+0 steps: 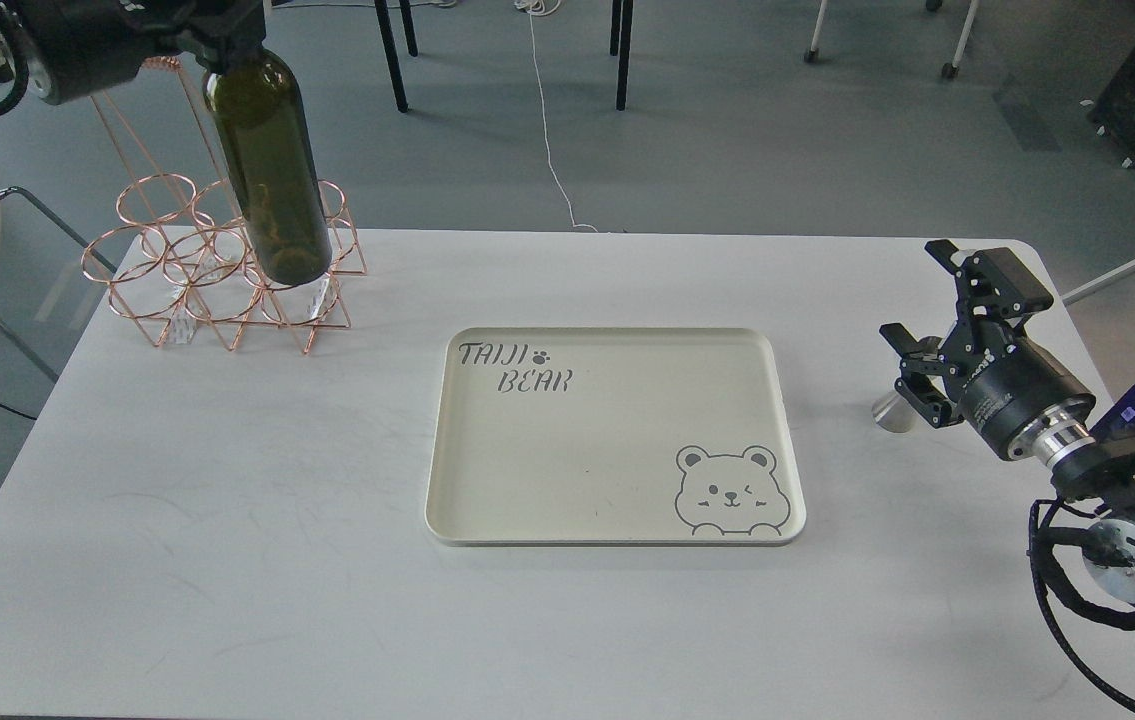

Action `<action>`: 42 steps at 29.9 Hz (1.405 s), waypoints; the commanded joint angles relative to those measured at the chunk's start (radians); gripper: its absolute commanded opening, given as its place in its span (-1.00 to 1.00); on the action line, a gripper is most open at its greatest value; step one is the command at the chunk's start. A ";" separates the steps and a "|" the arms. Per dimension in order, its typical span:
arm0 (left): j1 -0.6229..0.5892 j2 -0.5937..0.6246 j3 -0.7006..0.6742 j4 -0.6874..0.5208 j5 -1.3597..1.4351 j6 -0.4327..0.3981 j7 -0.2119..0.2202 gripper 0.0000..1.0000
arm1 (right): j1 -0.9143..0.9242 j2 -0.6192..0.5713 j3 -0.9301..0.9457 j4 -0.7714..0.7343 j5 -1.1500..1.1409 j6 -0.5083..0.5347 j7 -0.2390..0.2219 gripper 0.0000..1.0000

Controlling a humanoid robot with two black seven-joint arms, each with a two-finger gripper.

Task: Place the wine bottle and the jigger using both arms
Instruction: 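Lift the bottle and carry it over the copper rack with the left gripper, then lower the bottle into a slot of the copper rack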

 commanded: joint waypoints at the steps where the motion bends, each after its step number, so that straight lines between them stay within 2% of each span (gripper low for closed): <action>1: 0.001 0.000 0.000 0.038 0.000 0.027 0.000 -0.88 | 0.000 0.000 -0.002 0.000 0.000 -0.002 0.000 0.98; 42: 0.013 -0.055 0.037 0.162 -0.032 0.089 0.000 -0.86 | -0.008 -0.002 0.007 0.000 0.000 -0.002 0.000 0.98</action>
